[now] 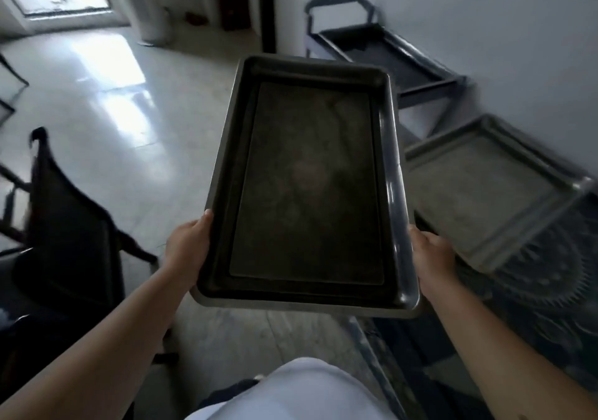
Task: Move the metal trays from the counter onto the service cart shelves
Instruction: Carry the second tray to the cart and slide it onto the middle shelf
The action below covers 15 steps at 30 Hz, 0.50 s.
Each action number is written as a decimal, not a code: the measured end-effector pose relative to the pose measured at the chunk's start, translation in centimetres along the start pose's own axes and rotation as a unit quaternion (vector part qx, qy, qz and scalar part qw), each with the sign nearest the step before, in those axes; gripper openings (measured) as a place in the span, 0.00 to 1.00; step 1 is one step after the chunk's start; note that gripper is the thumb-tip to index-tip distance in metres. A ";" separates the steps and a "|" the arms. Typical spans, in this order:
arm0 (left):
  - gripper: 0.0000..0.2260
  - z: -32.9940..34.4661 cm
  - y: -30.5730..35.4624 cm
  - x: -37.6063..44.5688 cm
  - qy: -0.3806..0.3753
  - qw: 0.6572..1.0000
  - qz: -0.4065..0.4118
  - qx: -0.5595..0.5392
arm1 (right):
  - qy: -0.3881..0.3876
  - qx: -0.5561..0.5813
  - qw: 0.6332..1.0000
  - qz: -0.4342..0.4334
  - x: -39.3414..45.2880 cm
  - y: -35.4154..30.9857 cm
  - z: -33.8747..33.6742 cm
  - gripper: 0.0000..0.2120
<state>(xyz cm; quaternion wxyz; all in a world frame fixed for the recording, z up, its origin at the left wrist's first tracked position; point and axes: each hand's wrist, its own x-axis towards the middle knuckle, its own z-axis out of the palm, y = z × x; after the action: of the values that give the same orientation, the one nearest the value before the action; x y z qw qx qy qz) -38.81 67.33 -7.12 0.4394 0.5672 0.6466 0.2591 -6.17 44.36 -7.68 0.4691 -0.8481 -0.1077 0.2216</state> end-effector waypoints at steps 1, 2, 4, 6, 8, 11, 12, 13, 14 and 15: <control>0.21 -1.6 -0.8 0.9 0.016 1.000 -0.016 -0.013 | -0.014 -0.007 1.000 -0.005 0.0 -1.0 2.0 0.25; 0.20 -3.2 -1.5 1.5 0.032 0.999 -0.029 -0.025 | -0.025 -0.012 1.000 -0.013 -0.1 -1.9 3.9 0.25; 0.20 -6.1 -3.0 2.5 0.057 0.996 -0.048 -0.043 | -0.048 -0.029 0.998 -0.034 -0.1 -3.7 7.6 0.23; 0.21 -8.5 -4.4 3.2 0.079 0.993 -0.066 -0.053 | -0.073 -0.052 0.994 -0.062 -0.2 -5.3 11.0 0.22; 0.22 -10.4 -5.6 3.7 0.106 0.990 -0.078 -0.057 | -0.091 -0.051 0.991 -0.089 0.3 -6.5 14.0 0.24; 0.24 -12.2 -6.8 4.3 0.139 0.985 -0.088 -0.048 | -0.137 -0.058 0.982 -0.118 1.1 -8.2 17.8 0.26; 0.24 -12.5 -7.1 4.6 0.144 0.984 -0.091 -0.051 | -0.154 -0.056 0.979 -0.122 1.5 -8.8 18.8 0.27; 0.25 -12.7 -7.3 5.0 0.149 0.983 -0.094 -0.056 | -0.169 -0.056 0.976 -0.125 2.0 -9.4 19.8 0.28; 0.26 -12.8 -7.3 5.4 0.154 0.982 -0.096 -0.059 | -0.178 -0.059 0.973 -0.131 2.6 -9.9 20.7 0.29; 0.27 -12.8 -7.3 5.9 0.159 0.980 -0.098 -0.061 | -0.186 -0.063 0.971 -0.135 3.2 -10.4 21.6 0.28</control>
<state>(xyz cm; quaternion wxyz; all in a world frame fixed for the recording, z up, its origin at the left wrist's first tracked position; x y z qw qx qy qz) -53.38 73.48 -8.70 0.3880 0.4246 0.7435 0.3411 -13.41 67.35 -9.78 0.4123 -0.7972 -0.3205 0.3029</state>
